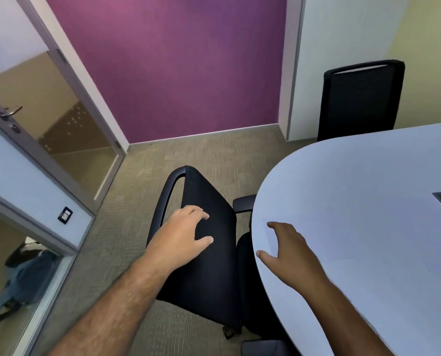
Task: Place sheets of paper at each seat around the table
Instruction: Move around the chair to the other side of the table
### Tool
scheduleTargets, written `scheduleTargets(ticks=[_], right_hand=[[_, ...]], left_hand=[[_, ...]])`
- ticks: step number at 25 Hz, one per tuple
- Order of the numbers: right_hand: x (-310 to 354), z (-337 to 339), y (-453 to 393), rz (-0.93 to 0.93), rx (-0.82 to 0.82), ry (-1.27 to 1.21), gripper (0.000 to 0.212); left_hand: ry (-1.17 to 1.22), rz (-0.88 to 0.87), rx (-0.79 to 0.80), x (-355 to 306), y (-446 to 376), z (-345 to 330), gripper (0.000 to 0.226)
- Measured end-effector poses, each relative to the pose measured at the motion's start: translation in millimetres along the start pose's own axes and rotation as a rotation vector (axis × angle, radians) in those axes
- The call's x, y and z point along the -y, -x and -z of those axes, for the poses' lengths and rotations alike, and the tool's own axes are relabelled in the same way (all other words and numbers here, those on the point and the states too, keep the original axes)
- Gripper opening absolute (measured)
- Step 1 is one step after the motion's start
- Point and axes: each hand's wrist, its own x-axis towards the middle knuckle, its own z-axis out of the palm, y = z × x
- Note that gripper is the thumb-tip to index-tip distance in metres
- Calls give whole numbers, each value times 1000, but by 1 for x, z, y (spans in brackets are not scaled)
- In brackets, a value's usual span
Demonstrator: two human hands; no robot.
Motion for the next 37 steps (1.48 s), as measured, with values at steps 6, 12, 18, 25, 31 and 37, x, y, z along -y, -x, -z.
scheduleTargets(ticks=[6, 12, 18, 25, 31, 37], right_hand=[[63, -34, -13, -57, -80, -1, 71], [149, -88, -9, -255, -271, -25, 60], [201, -118, 6, -483, -380, -63, 67], [206, -120, -18, -710, -425, -74, 59], [181, -122, -80, -849, -424, -133, 56], [157, -93, -157, -948, -392, -122, 64]], left_hand=[[73, -166, 59, 45, -43, 5, 52], [203, -475, 45, 120, -78, 39, 49], [285, -615, 135, 184, -129, 77, 49], [392, -674, 216, 188, -208, 78, 40], [354, -756, 325, 171, -298, 54, 40], [335, -735, 464, 158, -390, 36, 35]])
